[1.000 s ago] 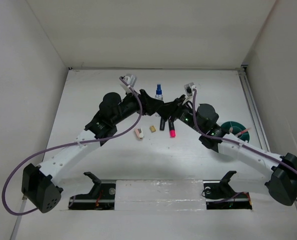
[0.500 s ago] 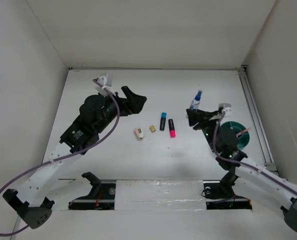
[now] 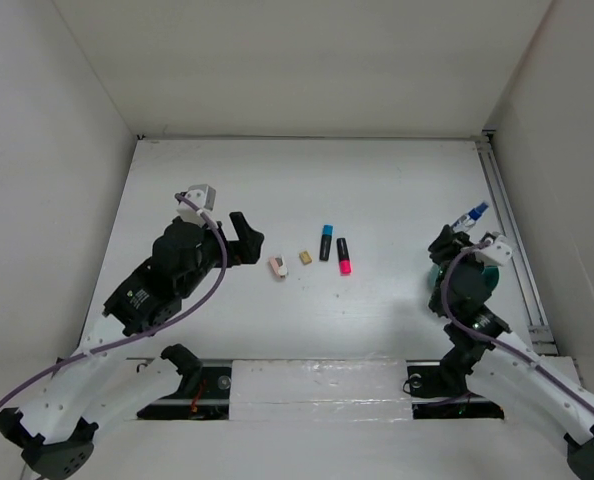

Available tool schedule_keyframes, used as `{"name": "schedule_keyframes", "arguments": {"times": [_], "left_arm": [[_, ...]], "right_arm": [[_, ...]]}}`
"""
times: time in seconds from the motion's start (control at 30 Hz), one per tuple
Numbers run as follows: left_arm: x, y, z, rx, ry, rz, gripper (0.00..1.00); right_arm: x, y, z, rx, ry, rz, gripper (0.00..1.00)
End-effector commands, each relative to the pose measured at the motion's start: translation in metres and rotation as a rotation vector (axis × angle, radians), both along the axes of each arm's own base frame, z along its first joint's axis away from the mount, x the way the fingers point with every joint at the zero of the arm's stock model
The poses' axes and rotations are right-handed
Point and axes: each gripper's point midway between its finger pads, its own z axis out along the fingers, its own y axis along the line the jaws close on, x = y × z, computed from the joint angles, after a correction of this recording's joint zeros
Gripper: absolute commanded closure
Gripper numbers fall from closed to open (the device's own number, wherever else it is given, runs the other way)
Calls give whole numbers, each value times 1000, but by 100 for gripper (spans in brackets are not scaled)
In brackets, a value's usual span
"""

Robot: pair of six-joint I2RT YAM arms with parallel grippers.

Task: Sort the stationery into containers
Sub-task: Place the stationery in the storage box.

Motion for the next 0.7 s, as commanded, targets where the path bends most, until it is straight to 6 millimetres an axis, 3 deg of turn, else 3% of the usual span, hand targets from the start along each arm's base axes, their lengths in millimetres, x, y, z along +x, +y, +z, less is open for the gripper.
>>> {"name": "schedule_keyframes", "arguments": {"times": [0.0, 0.23, 0.5, 0.67], "left_arm": [[-4, 1, -6, 22, -15, -27, 0], [-9, 6, 3, -7, -55, -22, 0], [-14, 3, 3, -25, -61, -54, 0], [-14, 0, 1, -23, -51, -65, 0]], "right_arm": [[0, -22, -2, -75, 86, -157, 100], [14, -20, -13, -178, 238, -242, 100], [8, -26, -19, -186, 275, -262, 100], [11, -37, -37, -169, 315, -303, 100]]}}
